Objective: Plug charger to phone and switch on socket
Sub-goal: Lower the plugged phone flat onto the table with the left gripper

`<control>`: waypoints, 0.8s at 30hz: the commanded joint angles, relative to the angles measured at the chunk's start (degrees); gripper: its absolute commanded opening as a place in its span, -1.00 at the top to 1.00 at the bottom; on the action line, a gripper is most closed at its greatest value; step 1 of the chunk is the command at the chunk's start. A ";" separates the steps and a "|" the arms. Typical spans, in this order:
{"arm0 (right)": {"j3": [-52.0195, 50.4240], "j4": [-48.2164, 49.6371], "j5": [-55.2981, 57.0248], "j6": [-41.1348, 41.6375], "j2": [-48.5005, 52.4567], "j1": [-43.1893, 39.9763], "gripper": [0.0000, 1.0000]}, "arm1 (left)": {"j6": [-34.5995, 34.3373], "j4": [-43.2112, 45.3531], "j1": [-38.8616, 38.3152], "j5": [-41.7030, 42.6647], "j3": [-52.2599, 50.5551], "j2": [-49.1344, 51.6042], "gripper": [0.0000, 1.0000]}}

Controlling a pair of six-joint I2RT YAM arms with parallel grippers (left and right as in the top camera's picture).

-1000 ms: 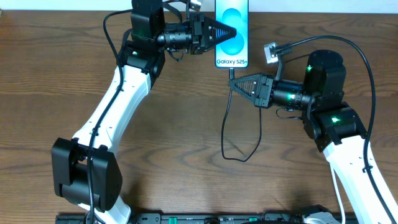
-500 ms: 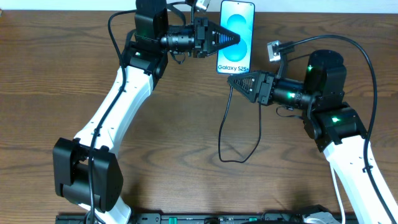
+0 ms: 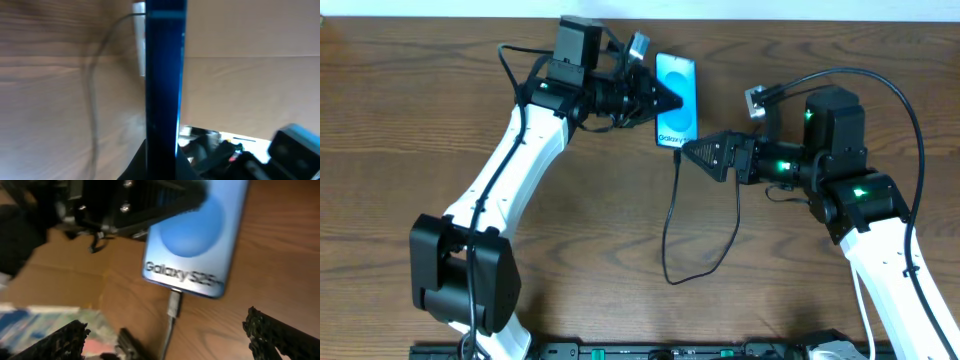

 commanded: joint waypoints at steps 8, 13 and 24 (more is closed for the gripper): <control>0.57 -6.84 17.20 -2.56 -0.09 -0.24 -0.99 | 13.94 -6.56 -0.31 -5.22 0.87 7.52 0.86; 0.55 -9.60 21.03 -2.97 0.33 -0.24 -0.98 | 15.54 -7.15 -1.66 -5.25 0.85 13.07 0.86; 0.46 -10.32 21.68 -2.95 6.49 -0.24 -0.98 | 16.04 -7.13 -2.97 -5.29 0.85 22.36 0.86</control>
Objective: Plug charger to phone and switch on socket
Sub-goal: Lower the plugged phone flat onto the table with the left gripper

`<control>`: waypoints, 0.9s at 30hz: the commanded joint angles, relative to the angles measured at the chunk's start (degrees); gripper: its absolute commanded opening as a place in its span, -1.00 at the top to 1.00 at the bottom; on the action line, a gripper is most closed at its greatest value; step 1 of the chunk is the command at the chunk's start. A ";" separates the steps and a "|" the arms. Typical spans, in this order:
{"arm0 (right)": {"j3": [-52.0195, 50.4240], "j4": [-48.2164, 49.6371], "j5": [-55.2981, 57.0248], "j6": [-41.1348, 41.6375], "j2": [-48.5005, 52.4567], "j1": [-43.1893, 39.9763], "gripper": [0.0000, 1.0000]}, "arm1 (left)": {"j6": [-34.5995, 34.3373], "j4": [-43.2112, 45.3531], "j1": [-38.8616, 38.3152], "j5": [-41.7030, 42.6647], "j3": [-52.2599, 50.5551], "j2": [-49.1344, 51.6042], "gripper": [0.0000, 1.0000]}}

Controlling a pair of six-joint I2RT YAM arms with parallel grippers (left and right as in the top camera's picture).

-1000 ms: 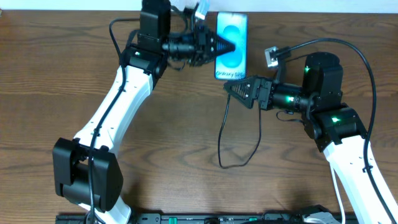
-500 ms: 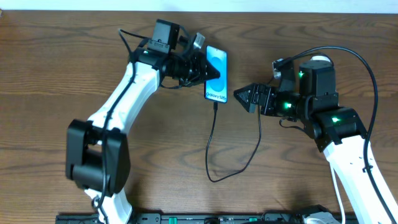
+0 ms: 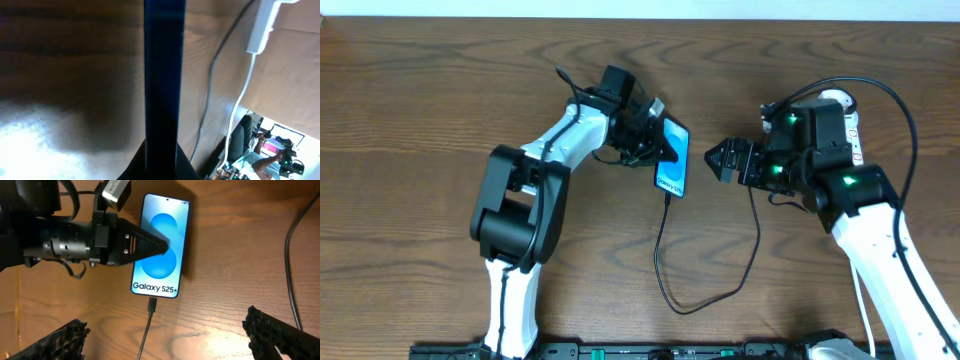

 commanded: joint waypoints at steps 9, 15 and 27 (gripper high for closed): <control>0.46 0.00 0.76 -1.07 5.53 -0.24 -0.98 | 2.86 -0.13 0.17 -2.93 0.85 3.15 0.86; 0.46 -0.02 0.76 -1.07 5.51 -0.24 -0.98 | 2.84 -0.31 0.17 -7.85 0.85 3.15 0.85; 0.46 -0.11 0.76 -1.05 5.51 -0.24 -0.98 | 2.84 -3.74 -3.19 -16.06 0.85 3.15 0.71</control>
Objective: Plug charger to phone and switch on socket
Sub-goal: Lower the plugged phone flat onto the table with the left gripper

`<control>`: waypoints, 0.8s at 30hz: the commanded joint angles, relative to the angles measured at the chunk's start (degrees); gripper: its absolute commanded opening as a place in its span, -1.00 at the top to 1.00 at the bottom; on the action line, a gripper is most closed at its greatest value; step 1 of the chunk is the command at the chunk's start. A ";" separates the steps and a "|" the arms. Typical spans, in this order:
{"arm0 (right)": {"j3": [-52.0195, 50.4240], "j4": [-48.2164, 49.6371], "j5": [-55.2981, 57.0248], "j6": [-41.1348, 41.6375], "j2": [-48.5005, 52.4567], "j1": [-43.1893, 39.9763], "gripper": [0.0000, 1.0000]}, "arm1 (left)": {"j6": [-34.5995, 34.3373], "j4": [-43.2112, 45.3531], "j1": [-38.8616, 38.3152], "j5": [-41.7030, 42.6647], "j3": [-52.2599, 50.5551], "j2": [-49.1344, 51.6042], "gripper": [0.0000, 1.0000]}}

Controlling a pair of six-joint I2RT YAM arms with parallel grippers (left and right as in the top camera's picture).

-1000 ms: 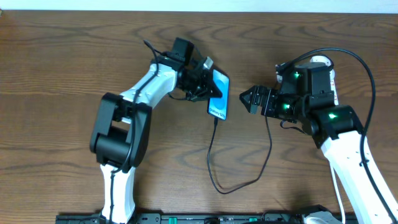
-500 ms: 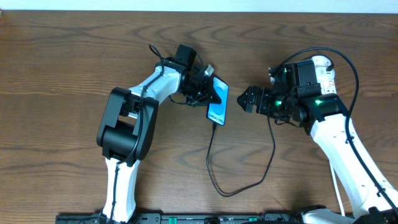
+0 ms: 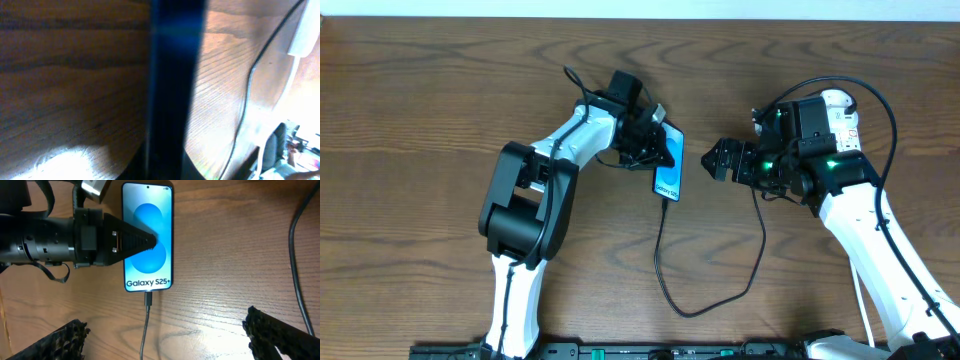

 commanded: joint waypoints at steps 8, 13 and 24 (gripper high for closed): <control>0.46 -0.87 0.33 -1.05 0.02 -0.24 -0.98 | -0.26 -2.12 -2.71 -10.71 -0.52 0.92 0.29; 0.46 -0.92 0.33 -1.05 0.02 -0.24 -0.98 | -0.31 -2.99 -2.71 -12.92 -0.52 0.92 -0.03; 0.46 -1.36 0.35 -1.05 0.02 -0.24 -0.99 | -0.31 -7.58 -2.71 -19.91 -0.52 0.92 -0.64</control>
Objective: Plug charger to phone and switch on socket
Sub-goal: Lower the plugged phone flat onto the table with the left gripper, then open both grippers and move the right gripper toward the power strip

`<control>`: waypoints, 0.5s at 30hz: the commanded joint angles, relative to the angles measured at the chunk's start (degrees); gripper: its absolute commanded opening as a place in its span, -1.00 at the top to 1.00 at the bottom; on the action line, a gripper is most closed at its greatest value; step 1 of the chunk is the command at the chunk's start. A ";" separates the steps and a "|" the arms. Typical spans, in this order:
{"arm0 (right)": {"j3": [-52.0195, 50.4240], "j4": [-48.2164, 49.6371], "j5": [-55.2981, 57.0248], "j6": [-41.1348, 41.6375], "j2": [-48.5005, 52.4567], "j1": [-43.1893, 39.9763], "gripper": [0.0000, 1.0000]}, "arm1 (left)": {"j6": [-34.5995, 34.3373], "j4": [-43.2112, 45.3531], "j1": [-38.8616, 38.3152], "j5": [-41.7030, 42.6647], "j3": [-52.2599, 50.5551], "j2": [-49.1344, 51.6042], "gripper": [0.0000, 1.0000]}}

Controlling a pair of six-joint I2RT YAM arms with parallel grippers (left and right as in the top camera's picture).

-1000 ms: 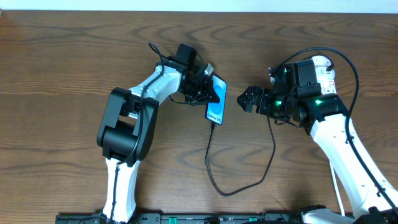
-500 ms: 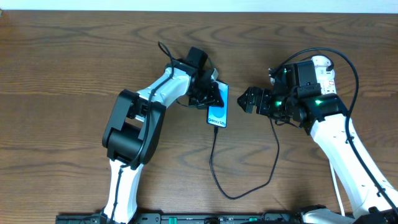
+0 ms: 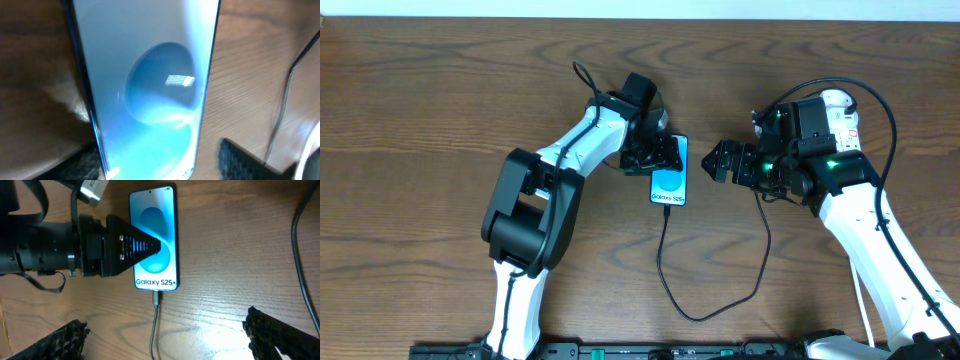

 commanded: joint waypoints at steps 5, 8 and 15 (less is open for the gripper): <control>0.46 -1.09 0.98 -1.03 0.02 -0.26 -0.99 | -0.46 -2.84 0.33 -9.73 -1.73 2.86 -0.73; 0.46 -1.90 2.14 -1.03 0.04 -0.26 -0.99 | -0.46 -3.43 0.37 -10.03 -1.68 2.67 -0.75; 0.46 -3.82 4.20 -1.05 0.04 -0.26 -0.98 | -1.14 -6.51 0.48 -20.74 -1.51 -2.91 -0.76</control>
